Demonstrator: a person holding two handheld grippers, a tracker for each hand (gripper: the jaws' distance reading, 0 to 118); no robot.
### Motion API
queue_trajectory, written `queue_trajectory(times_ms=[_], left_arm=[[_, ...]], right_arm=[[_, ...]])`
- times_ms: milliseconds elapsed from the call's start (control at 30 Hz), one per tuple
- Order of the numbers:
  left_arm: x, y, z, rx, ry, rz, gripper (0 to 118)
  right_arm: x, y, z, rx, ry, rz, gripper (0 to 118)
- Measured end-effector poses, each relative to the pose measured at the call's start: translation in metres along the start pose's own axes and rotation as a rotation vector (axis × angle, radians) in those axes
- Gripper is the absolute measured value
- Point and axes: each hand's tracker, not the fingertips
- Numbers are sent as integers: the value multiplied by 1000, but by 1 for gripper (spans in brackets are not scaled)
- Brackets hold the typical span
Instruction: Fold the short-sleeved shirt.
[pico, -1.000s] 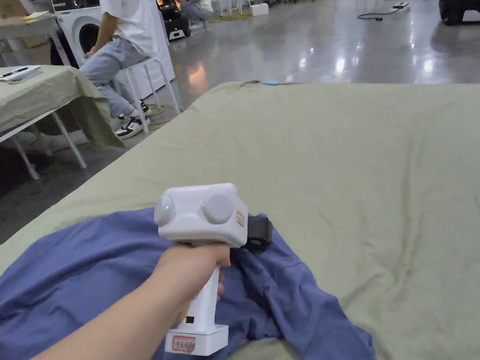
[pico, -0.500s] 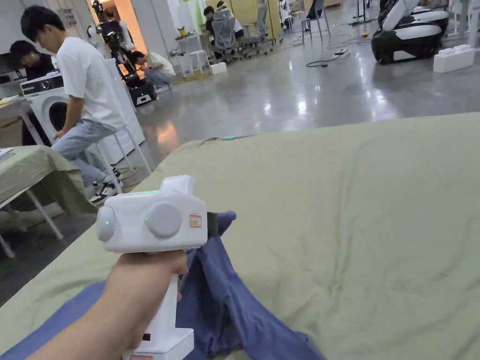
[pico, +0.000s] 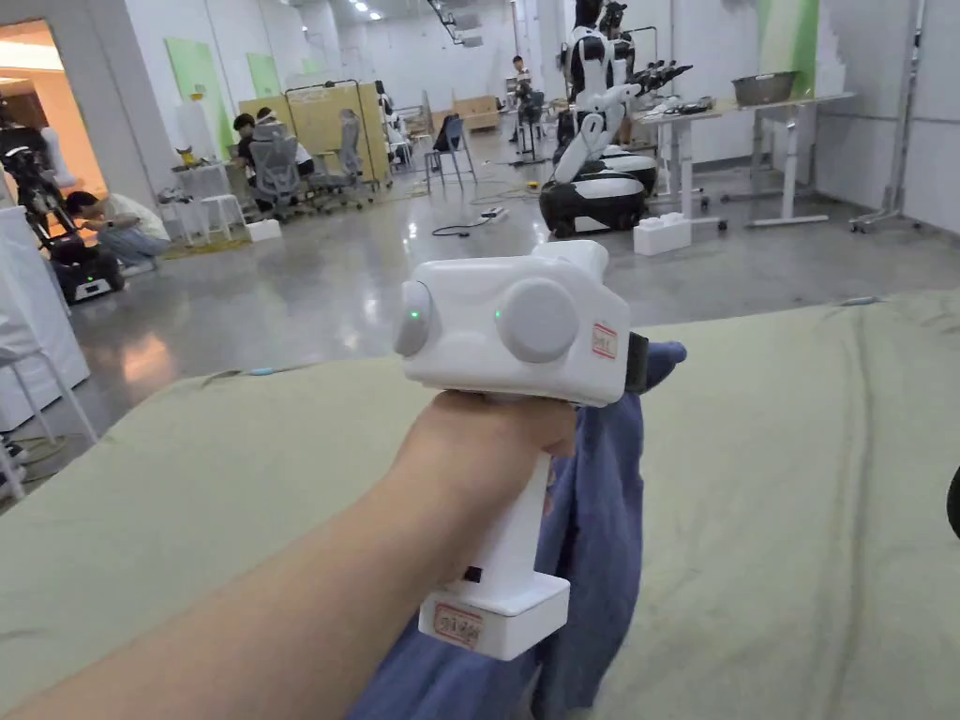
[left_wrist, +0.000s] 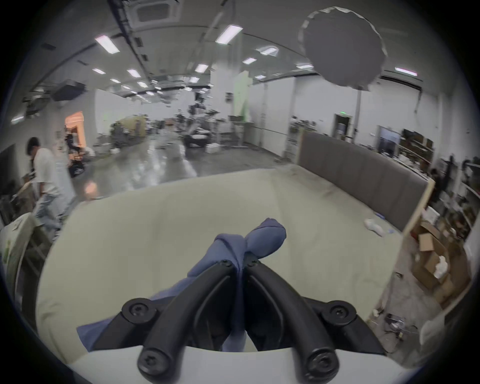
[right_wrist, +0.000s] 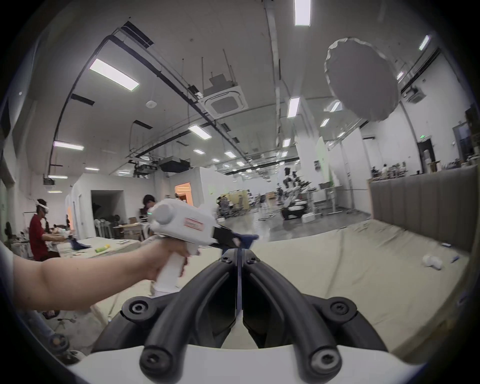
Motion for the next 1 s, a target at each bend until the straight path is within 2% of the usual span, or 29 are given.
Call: queue_trajectory(times_ms=[200,333,367,400,433,467,500,533,600,633,667,700,733,767,800,900,1000], left_arm=[[104,-44,-121,-213,-110,-36,2],[122,-87,-168,-287,-125,-34,2],[118,-96,-174,-300,-133,0,7],[112,-102,-177,-306,-162,47,39],[104,-106,-176,-298,-187,81,91],[93,-111,-172,-299,-205,106,118],[83,-115,-166,-303,-224,112,118],[75,-123,-152,-228,-242,123,118],[44,-117,-114,-210,-193,106,118],[28,-117,-91,-192,-171,107,117],[8,-120,-61,-128,-154,125,110],[-13,-128,-24,-59,-125,142,92],[-29,-129,6,-13,-89,138,70],[-51,-140,45,38,-49,122,40],[-70,-153,83,103,13,107,0],[-117,-206,178,225,298,88,0],[-155,-260,238,154,414,192,0]], right_arm=[[47,-6,29,-51,-165,12,5],[67,-18,29,-85,-217,-11,5],[70,-23,26,-96,-224,-17,5],[72,-27,23,-109,-227,-21,5],[73,-30,21,-124,-227,-25,5],[74,-33,17,-136,-227,-28,5],[72,-37,13,-147,-220,-30,5],[71,-39,10,-157,-210,-29,6],[65,-41,2,-171,-191,-27,6],[60,-43,0,-176,-173,-21,5],[56,-44,-3,-178,-157,-11,5],[51,-46,-6,-177,-147,4,5],[47,-47,-8,-180,-140,17,5],[42,-50,-11,-183,-129,28,5],[38,-53,-14,-188,-109,38,5],[26,-64,-28,-227,-86,65,5],[12,-76,-42,-266,-66,96,5]])
